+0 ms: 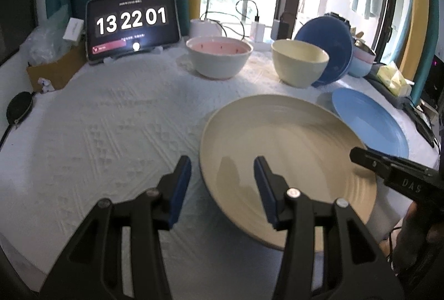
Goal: Organize plates and bowls
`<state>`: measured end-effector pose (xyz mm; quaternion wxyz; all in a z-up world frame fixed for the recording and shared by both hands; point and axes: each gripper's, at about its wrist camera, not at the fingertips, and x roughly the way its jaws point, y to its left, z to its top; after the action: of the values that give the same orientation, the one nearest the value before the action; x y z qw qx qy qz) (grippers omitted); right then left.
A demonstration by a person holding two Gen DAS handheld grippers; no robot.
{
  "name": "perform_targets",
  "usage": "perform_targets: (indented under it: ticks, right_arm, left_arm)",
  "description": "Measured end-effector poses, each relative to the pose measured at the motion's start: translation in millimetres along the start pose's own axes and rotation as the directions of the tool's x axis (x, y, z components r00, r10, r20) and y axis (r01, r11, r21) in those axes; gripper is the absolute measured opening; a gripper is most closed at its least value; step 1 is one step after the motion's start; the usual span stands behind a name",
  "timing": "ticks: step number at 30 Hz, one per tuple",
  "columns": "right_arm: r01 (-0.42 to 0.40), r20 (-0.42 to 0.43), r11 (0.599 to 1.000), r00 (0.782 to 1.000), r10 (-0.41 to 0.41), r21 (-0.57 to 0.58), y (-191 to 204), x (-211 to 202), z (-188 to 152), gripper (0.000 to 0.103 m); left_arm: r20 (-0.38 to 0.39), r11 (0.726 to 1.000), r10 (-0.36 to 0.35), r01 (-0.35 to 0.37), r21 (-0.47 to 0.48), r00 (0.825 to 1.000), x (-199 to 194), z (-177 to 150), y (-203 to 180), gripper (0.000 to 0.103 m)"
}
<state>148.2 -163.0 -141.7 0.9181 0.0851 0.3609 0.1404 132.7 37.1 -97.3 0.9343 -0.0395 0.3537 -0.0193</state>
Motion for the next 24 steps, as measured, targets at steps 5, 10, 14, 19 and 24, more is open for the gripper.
perform_targets:
  ticks: [5,10,14,19,24]
  right_arm:
    - [-0.017,0.014,1.0,1.0,0.017,0.012,-7.0,-7.2,-0.7,0.033]
    - [-0.044,0.027,0.998,0.999,0.043,0.033,-19.0,-15.9,-3.2,0.038]
    - [-0.061,0.037,0.998,0.998,0.06,0.03,-23.3,-24.5,-5.8,0.04]
    - [-0.044,0.068,0.999,0.997,0.041,0.032,-32.4,-38.8,-8.3,0.04]
    - [-0.037,0.088,0.998,0.996,0.033,0.045,-45.7,-47.8,-12.3,0.04]
  left_arm:
    - [0.015,1.0,-0.008,0.007,0.021,1.0,-5.9,4.1,-13.4,0.049]
    - [0.017,0.998,-0.027,0.026,0.051,1.0,-7.3,6.1,-30.7,0.049]
    - [0.013,0.997,-0.039,0.038,0.067,0.999,-6.8,8.3,-46.4,0.05]
    - [0.013,0.996,-0.048,0.047,0.081,0.999,-7.1,9.8,-62.7,0.05]
    - [0.01,0.992,-0.063,0.062,0.112,0.998,-7.9,9.2,-80.8,0.05]
